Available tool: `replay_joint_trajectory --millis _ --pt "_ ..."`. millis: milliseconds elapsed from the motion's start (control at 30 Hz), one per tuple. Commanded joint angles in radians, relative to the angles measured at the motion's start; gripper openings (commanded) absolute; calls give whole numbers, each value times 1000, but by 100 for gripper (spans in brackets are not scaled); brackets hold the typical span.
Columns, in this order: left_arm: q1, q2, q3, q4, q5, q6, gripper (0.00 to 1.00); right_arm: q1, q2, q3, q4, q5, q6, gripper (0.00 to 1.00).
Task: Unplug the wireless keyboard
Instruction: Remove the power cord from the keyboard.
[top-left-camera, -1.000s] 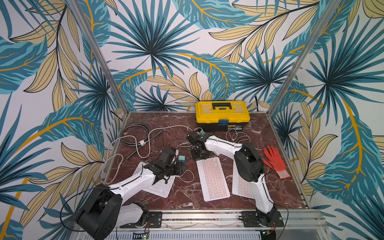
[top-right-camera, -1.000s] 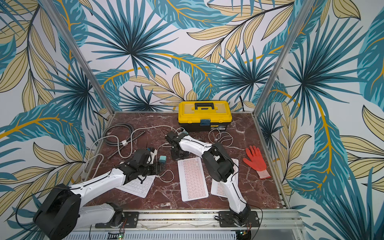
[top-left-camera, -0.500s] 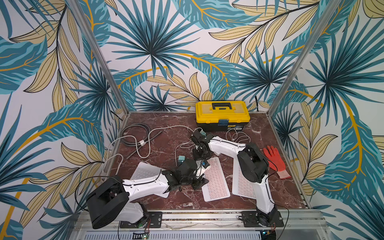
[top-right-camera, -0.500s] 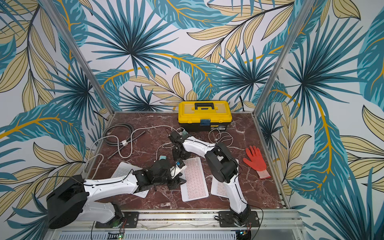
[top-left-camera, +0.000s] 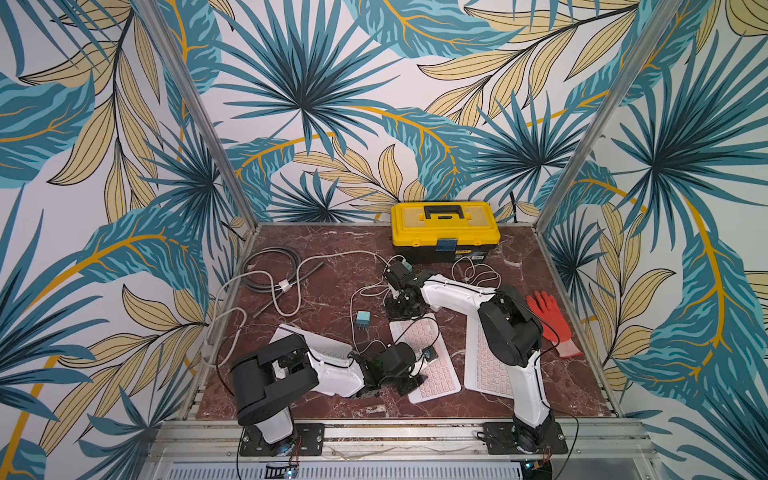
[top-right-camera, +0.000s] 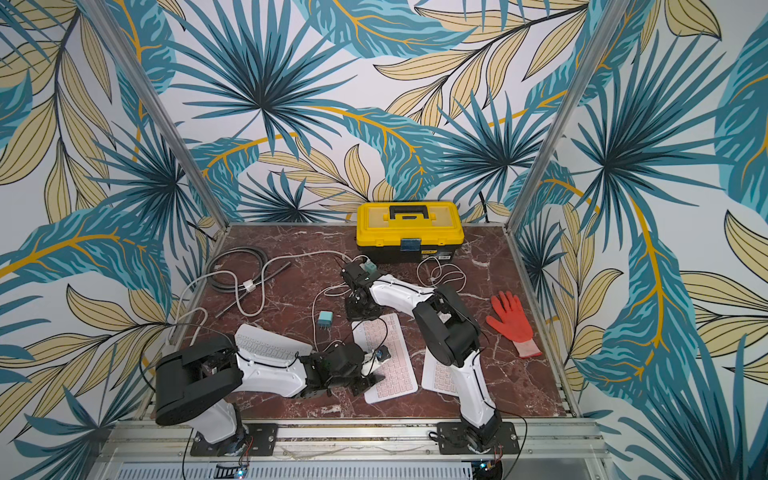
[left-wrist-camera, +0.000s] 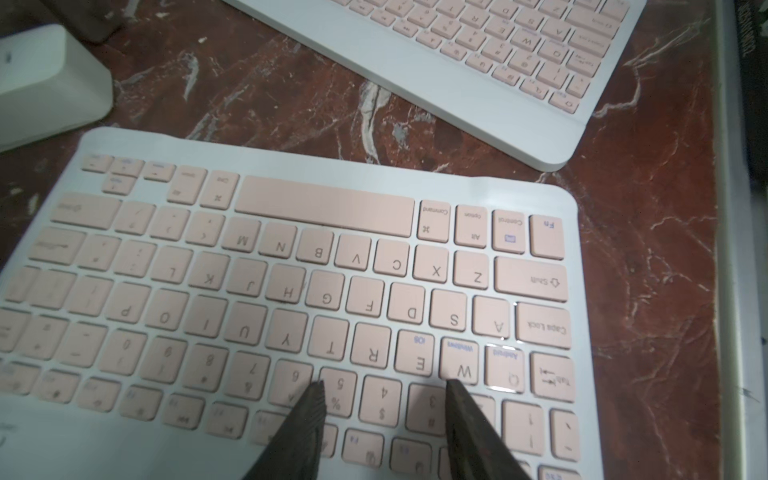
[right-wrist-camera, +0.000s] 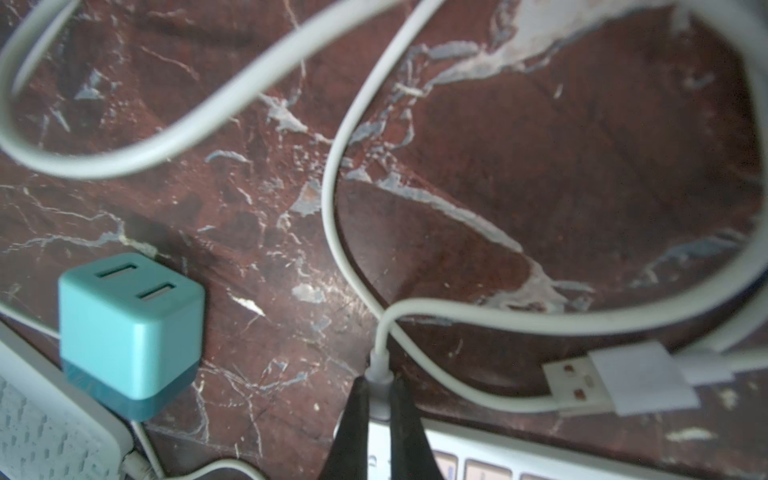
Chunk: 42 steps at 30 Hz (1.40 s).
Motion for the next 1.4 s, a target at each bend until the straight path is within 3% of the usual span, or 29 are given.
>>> replay_joint_trajectory --millis 0,367,600,800,1067,1167,1367 --pt "-10 23 33 43 -29 -9 48 7 37 -52 -20 -23 18 5" --pt "-15 34 -39 32 55 -88 45 12 58 -13 -79 96 39 5" --pt "-15 34 -53 31 71 -130 44 70 107 94 -128 182 -155 5" --pt "-20 35 -74 32 52 -198 43 69 139 173 -198 265 -61 5" --pt "-21 32 -88 34 43 -231 43 37 177 248 -253 187 130 7" --pt "-22 30 -91 33 46 -233 43 45 164 237 -207 223 88 7" --pt "-23 37 -87 33 49 -233 43 89 167 238 -154 303 -145 8"
